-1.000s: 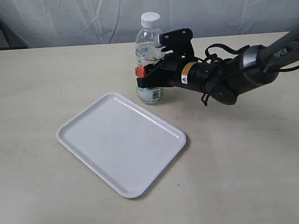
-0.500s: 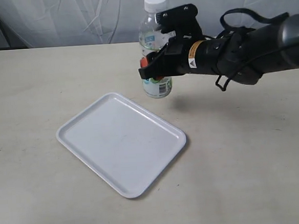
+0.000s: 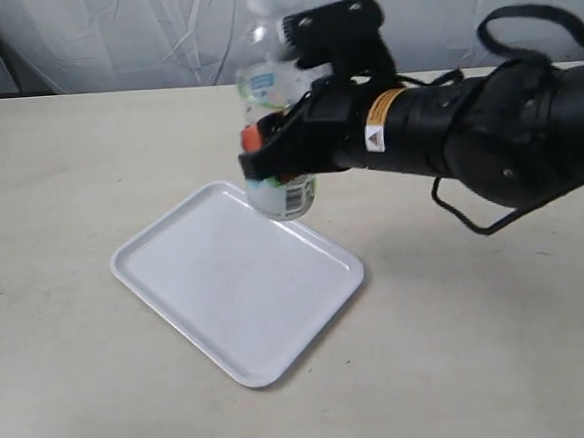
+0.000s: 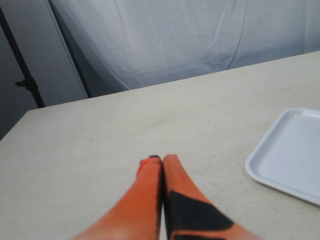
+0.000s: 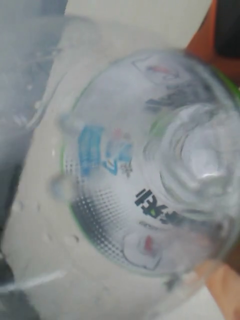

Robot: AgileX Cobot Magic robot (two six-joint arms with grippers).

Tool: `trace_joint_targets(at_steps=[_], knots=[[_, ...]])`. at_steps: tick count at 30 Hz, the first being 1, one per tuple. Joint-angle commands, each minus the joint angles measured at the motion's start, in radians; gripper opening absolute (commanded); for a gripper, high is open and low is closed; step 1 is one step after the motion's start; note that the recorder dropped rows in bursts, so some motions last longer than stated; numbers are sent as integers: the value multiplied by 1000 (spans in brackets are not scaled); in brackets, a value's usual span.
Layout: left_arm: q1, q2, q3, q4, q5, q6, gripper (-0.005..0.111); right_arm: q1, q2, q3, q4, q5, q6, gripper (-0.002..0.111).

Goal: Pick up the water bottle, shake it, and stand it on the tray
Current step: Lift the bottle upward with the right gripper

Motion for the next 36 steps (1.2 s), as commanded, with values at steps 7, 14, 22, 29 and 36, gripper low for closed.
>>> trace_joint_targets(at_steps=[7, 14, 22, 29, 36], knots=[[0, -5, 4, -1, 3, -2, 0, 83, -61, -25, 92, 36, -220, -1], [0, -5, 4, -1, 3, -2, 0, 133, -97, -28, 83, 132, -296, -1], [0, -5, 4, -1, 3, -2, 0, 86, -142, -26, -126, 203, -113, -1], [0, -5, 4, -1, 3, -2, 0, 129, -141, -26, -115, 205, -85, -1], [0, -5, 4, -1, 3, -2, 0, 18, -128, -26, -38, 215, 53, -1]])
